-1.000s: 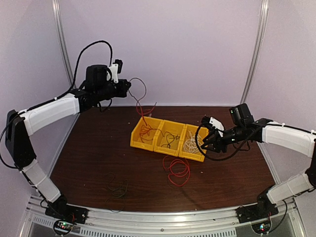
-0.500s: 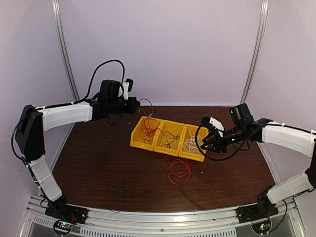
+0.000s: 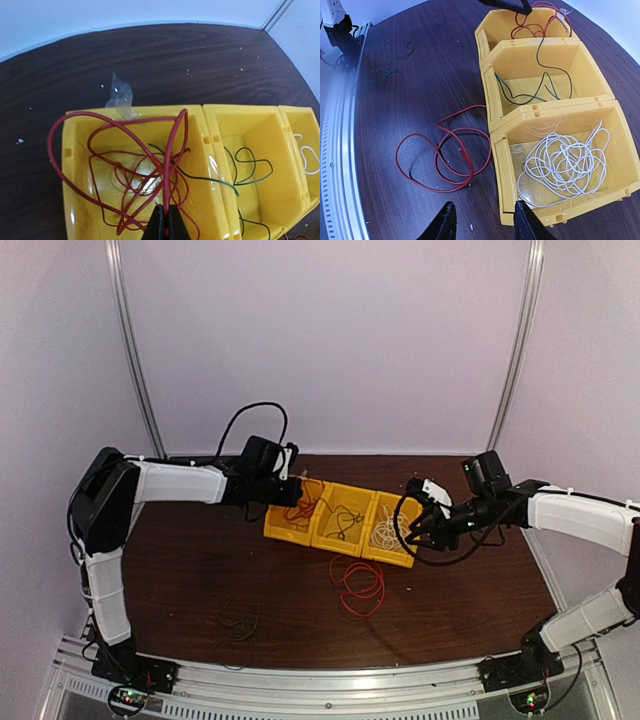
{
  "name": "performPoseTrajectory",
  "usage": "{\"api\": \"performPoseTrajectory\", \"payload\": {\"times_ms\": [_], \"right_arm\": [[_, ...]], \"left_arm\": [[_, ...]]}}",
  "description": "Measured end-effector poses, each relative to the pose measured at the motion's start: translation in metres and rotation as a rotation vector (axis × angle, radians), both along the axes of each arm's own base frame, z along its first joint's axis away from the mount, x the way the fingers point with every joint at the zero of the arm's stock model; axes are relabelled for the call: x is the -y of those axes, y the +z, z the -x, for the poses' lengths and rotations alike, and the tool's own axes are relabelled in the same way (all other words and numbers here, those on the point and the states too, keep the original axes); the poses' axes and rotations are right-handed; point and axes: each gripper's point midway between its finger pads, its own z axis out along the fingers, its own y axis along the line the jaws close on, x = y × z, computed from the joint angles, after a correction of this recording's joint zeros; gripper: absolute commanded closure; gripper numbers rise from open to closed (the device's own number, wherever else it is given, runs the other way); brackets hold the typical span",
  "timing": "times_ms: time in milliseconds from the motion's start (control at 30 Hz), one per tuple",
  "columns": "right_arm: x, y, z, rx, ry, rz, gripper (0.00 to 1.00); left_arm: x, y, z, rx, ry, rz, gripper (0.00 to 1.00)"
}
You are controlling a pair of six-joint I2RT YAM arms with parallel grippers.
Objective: Untangle the cables
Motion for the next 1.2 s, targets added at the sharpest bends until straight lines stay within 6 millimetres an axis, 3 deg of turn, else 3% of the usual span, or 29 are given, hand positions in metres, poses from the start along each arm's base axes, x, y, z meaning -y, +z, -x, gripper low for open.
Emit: {"api": "performPoseTrajectory", "payload": {"times_ms": [133,333,500,567,667,800,867,933,1200], "right_arm": [[0.000,0.000,0.000,-0.001,0.001,0.000,0.59],[0.000,0.000,0.000,0.000,0.000,0.000,0.59],[0.000,0.000,0.000,0.000,0.001,0.000,0.59],[0.000,0.000,0.000,-0.001,0.001,0.000,0.59],[0.000,0.000,0.000,-0.001,0.001,0.001,0.59],[0.000,0.000,0.000,-0.001,0.001,0.001,0.59],[0.000,0.000,0.000,-0.001,0.001,0.001,0.59],[0.000,0.000,0.000,-0.002,0.001,0.001,0.59],[0.000,-0.001,0.001,-0.001,0.002,0.002,0.59]], "left_arm": [[0.006,-0.030,0.008,-0.057,-0.012,-0.033,1.00],[0.010,-0.042,0.008,-0.083,-0.023,-0.037,1.00],[0.012,-0.066,0.007,-0.117,-0.029,-0.065,1.00],[0.013,-0.065,0.007,-0.118,-0.033,-0.060,1.00],[0.013,-0.065,0.009,-0.133,-0.041,-0.067,0.75],[0.013,-0.058,0.012,-0.129,-0.057,-0.081,0.58],[0.011,-0.046,0.015,-0.119,-0.060,-0.086,0.54],[0.008,-0.023,0.016,-0.087,-0.060,-0.077,0.50],[-0.010,0.118,0.015,0.155,-0.014,-0.007,0.38]]}}
